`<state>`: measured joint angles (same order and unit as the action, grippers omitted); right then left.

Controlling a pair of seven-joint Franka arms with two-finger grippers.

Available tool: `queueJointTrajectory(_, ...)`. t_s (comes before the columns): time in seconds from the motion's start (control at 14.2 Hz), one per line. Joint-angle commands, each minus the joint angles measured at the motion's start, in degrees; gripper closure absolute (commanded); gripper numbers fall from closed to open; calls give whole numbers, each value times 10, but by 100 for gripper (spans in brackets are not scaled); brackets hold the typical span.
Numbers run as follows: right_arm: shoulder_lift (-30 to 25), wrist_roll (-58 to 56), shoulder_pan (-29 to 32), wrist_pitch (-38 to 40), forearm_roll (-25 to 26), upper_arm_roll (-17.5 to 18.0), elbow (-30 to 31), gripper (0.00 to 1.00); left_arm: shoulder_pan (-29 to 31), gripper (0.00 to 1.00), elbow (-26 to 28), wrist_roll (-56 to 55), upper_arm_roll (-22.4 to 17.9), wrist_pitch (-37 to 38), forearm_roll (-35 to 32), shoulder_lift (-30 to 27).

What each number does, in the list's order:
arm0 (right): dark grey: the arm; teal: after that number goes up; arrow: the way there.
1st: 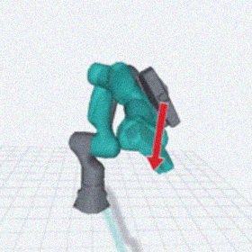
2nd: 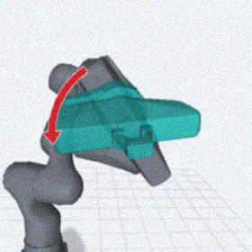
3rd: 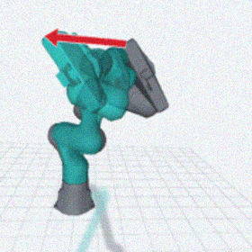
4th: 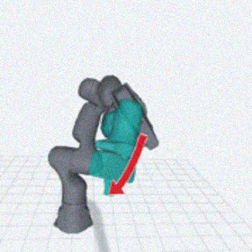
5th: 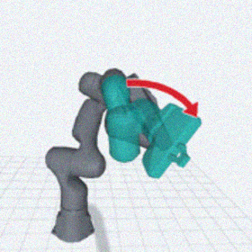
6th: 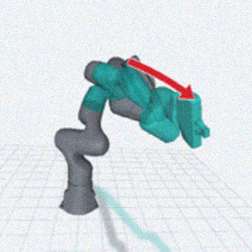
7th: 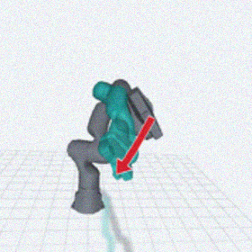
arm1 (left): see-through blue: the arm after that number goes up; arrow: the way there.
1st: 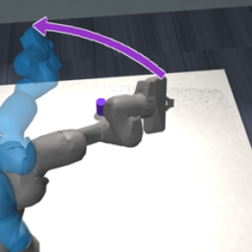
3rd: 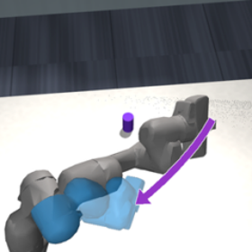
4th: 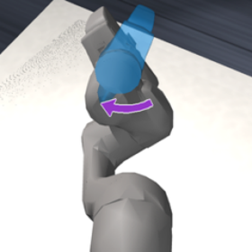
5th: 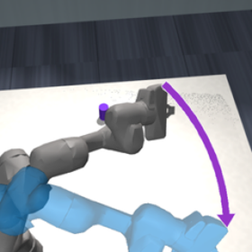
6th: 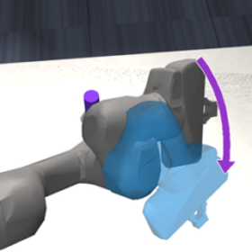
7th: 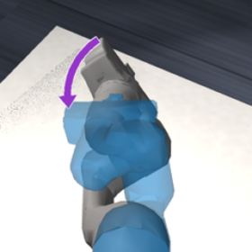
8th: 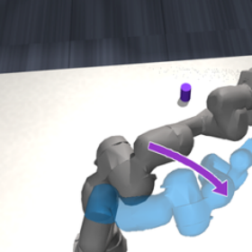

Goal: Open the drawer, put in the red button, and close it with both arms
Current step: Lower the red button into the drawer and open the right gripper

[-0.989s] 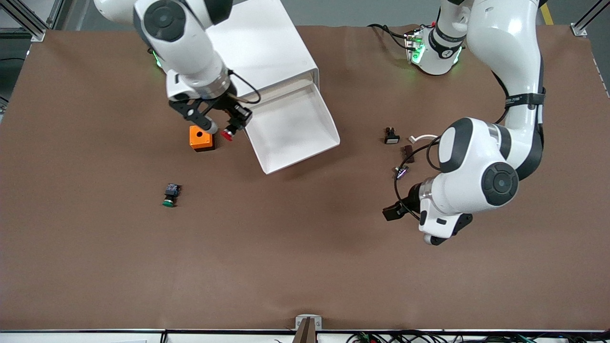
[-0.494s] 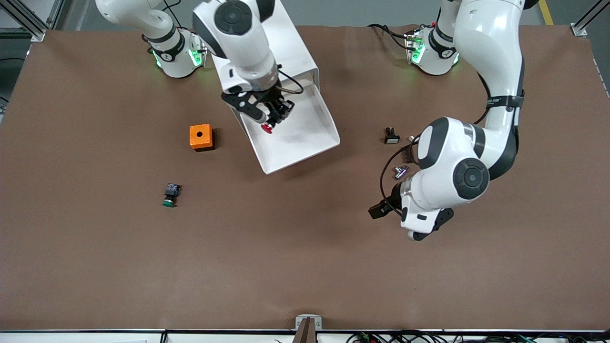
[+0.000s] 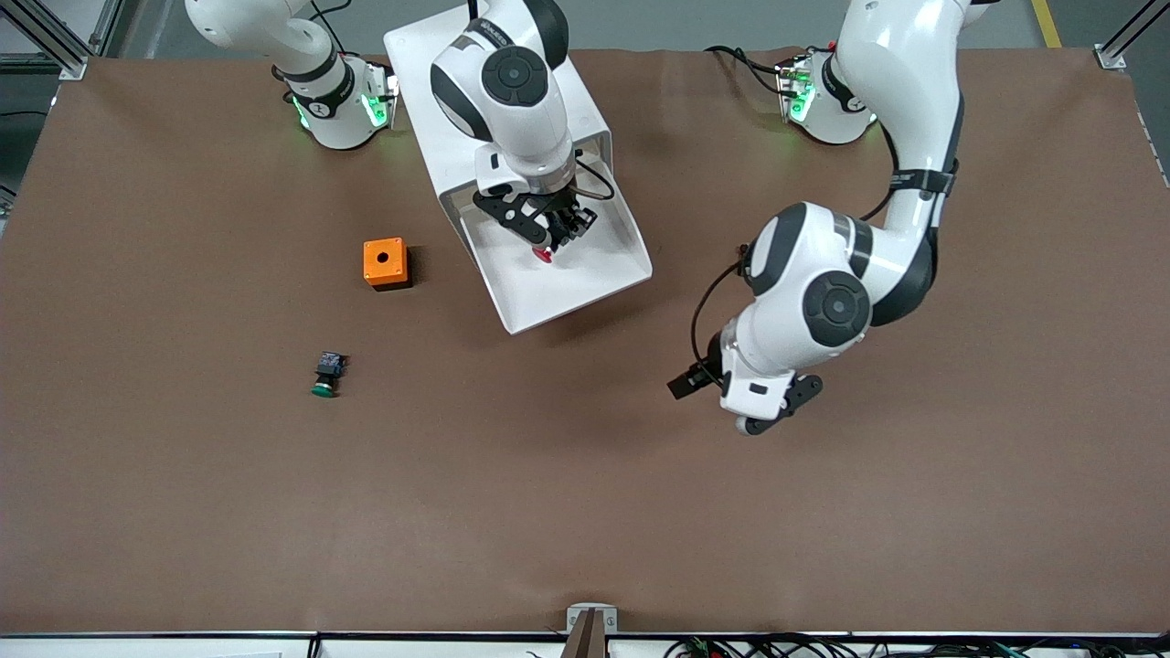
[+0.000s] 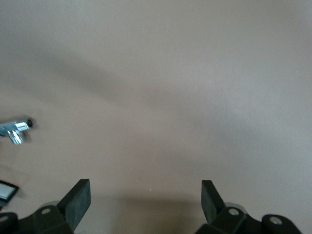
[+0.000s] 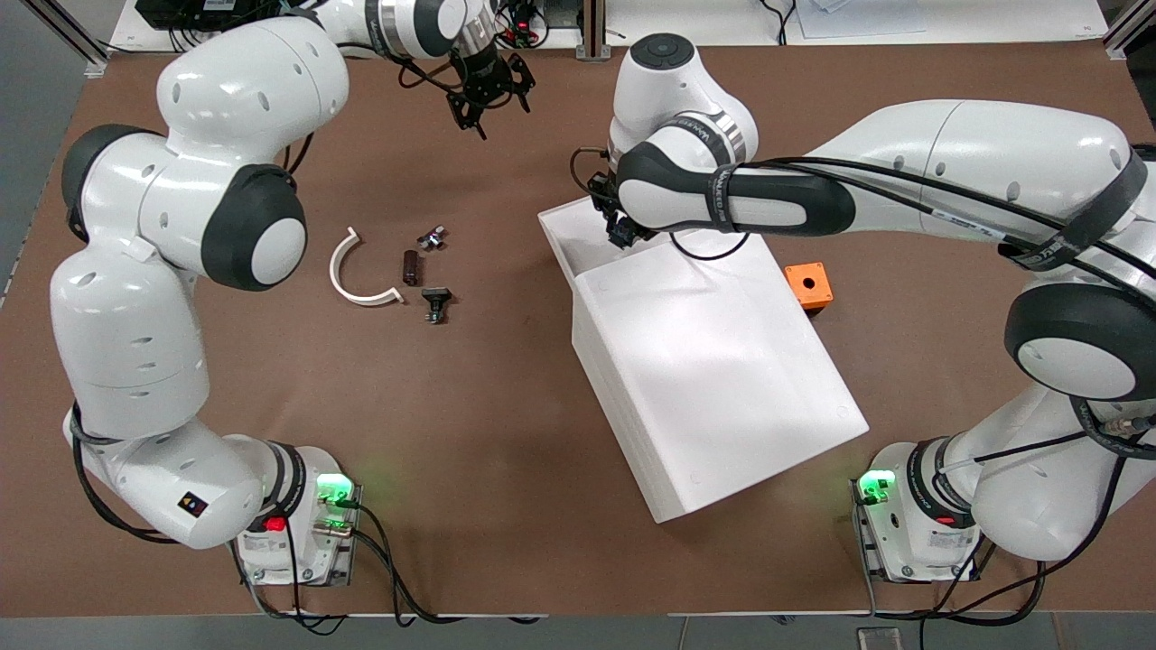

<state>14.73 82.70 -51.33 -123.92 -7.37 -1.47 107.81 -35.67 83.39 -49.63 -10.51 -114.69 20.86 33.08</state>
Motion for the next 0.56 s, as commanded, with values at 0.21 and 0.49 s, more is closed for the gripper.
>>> queueJointTrajectory(0.21,22,23,-25,-16,12,-8,-8,100,-49,0,45,-29,-4,-23,-6,-26)
queueJointTrajectory(0.49,30,54,-25,-17,13,-9,-11,100,-80,0,95,-31,-6,-81,-8,-41)
